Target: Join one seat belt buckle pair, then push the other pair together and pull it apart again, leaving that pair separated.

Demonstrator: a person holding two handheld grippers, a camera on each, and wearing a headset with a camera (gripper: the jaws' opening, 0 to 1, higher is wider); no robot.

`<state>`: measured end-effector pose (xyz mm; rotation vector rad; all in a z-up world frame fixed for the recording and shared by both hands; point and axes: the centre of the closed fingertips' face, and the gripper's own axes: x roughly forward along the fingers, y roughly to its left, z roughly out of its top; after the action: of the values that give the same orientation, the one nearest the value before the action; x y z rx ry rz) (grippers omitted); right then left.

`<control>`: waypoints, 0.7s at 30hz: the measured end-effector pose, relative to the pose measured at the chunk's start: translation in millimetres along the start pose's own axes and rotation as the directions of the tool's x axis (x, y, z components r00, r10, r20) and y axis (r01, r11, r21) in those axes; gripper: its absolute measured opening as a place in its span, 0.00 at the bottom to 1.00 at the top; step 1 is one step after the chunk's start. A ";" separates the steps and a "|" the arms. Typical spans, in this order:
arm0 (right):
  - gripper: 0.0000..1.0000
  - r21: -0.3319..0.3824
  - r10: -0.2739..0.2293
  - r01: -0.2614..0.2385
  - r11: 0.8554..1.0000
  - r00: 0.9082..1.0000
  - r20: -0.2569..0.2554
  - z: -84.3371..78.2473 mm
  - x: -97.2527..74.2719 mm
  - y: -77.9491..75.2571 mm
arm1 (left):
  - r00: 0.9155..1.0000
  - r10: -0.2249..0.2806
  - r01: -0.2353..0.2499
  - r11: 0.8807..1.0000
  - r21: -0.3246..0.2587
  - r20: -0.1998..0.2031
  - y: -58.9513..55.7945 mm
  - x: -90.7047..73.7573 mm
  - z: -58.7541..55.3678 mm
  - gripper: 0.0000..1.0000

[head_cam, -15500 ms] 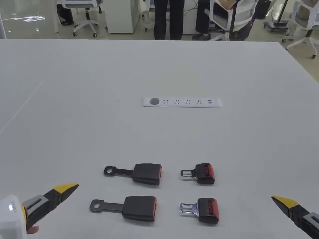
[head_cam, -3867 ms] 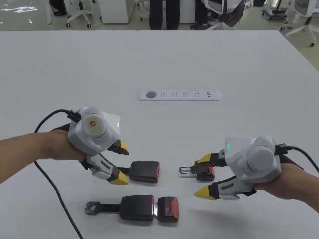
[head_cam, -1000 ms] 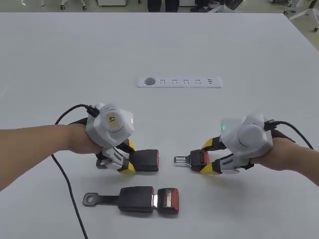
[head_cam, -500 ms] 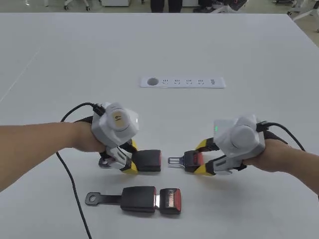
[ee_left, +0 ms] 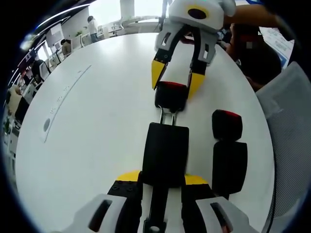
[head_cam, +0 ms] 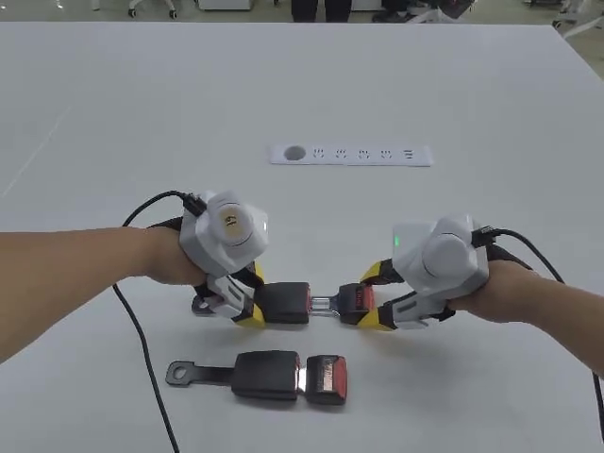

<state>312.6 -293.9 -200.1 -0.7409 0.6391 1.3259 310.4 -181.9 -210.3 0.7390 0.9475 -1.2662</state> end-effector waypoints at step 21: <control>0.30 0.015 -0.003 0.003 1.000 1.000 0.016 8.4 13.6 2.5 | 1.000 0.001 -0.001 1.000 0.011 -0.005 0.4 0.4 -0.3 0.30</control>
<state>312.0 -278.7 -205.7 -0.7184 0.6344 1.3214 310.7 -181.7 -210.8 0.7513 0.9452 -1.2701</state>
